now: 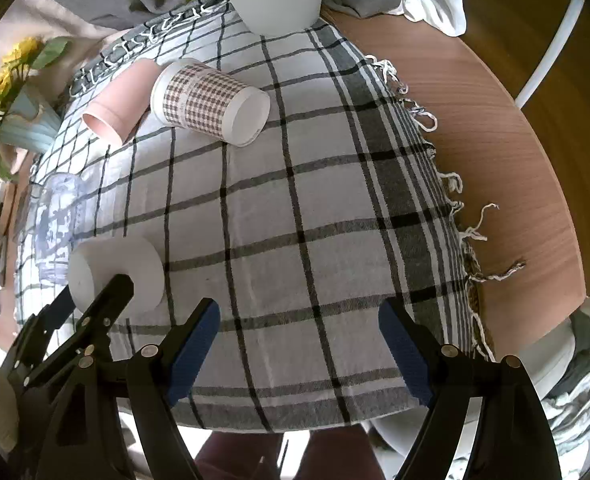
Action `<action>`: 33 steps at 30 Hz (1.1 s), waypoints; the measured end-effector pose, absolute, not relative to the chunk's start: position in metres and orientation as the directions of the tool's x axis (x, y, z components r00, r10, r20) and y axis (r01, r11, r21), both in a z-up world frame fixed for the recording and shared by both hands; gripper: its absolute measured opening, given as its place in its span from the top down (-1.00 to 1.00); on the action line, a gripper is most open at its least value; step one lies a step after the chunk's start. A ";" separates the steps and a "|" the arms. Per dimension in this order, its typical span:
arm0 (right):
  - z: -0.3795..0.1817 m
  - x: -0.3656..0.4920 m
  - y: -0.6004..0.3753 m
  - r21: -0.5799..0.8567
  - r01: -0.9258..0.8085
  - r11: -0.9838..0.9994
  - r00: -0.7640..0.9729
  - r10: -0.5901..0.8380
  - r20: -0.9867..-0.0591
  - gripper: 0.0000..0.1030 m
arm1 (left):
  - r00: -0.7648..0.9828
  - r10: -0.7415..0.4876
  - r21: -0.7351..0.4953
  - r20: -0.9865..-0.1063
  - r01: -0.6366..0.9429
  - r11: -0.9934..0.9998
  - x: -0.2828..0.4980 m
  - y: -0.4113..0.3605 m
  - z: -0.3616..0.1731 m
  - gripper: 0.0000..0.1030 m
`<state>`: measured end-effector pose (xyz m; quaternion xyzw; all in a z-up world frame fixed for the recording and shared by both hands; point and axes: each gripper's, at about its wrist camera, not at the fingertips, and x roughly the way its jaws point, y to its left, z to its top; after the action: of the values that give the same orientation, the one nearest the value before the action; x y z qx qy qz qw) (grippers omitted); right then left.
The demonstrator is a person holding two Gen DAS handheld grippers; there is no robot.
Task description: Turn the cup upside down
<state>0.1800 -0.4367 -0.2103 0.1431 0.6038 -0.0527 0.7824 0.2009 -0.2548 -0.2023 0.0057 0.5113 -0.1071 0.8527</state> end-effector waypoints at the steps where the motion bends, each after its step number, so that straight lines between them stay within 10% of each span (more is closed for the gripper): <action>1: -0.211 0.181 -0.438 0.160 0.257 0.953 0.263 0.091 -0.960 -0.59 | 0.453 -0.176 -0.099 -0.874 0.190 0.977 0.202 -0.255 -0.203 -0.29; 12: -0.218 0.183 -0.441 0.156 0.268 0.951 0.240 0.091 -0.967 -0.59 | 0.433 -0.169 -0.096 -0.885 0.185 0.978 0.209 -0.258 -0.207 -0.30; 25: -0.218 0.179 -0.448 0.165 0.253 0.953 0.227 0.107 -0.968 -0.62 | 0.450 -0.114 -0.072 -0.886 0.109 0.991 0.202 -0.258 -0.199 -0.95; 33: -0.207 0.169 -0.453 0.157 0.224 0.962 0.257 0.098 -0.961 -0.67 | 0.493 -0.063 -0.039 -0.868 0.059 0.997 0.179 -0.254 -0.182 -0.99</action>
<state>0.1685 -0.4526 -0.2066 0.1321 0.6080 -0.0403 0.7819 0.1791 -0.2540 -0.1823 -0.0020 0.5022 -0.0354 0.8641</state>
